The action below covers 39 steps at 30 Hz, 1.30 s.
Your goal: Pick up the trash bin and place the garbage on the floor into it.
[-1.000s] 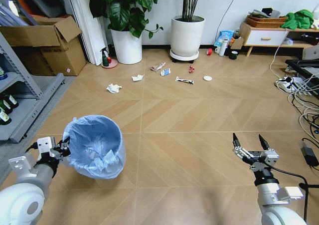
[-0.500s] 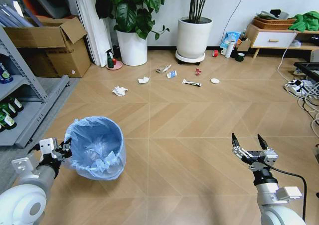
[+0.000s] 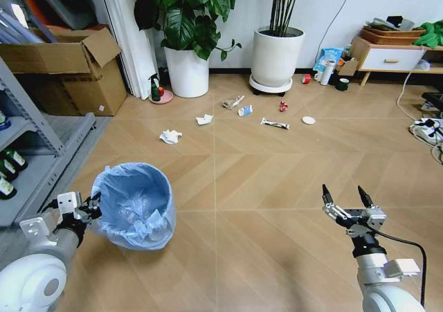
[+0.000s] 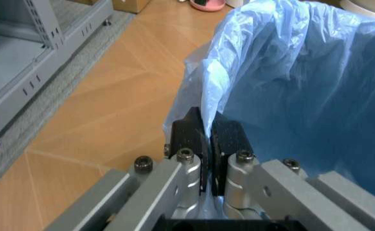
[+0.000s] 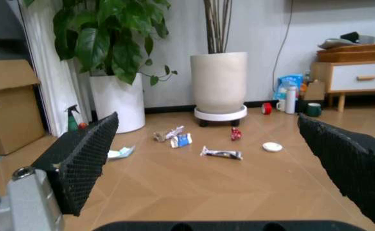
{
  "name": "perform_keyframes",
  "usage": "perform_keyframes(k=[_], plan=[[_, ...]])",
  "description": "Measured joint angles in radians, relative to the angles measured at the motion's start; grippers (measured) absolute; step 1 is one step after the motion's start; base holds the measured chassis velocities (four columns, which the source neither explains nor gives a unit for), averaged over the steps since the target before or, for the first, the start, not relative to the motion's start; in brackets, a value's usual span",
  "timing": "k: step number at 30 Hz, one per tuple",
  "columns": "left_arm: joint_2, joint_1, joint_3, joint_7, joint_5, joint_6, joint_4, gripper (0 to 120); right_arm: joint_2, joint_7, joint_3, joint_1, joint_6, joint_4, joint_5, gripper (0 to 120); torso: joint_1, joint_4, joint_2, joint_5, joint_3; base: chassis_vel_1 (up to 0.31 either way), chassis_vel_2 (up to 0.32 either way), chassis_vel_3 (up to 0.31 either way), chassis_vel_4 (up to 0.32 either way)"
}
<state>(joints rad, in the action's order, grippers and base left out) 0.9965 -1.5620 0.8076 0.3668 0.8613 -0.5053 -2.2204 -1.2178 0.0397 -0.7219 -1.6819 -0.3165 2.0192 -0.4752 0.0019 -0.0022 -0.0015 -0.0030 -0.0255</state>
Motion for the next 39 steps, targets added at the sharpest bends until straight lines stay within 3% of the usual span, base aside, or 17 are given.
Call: perform_keyframes(k=[39], plan=[[-0.004,0.008,-0.005,0.007,0.009,-0.002,-0.001,0,0.002,0.017,-0.004,0.003,-0.018,-0.001,0.005,100,0.0,-0.0001,0.0,-0.0001,0.0,-0.119,0.302,0.126,-0.308]])
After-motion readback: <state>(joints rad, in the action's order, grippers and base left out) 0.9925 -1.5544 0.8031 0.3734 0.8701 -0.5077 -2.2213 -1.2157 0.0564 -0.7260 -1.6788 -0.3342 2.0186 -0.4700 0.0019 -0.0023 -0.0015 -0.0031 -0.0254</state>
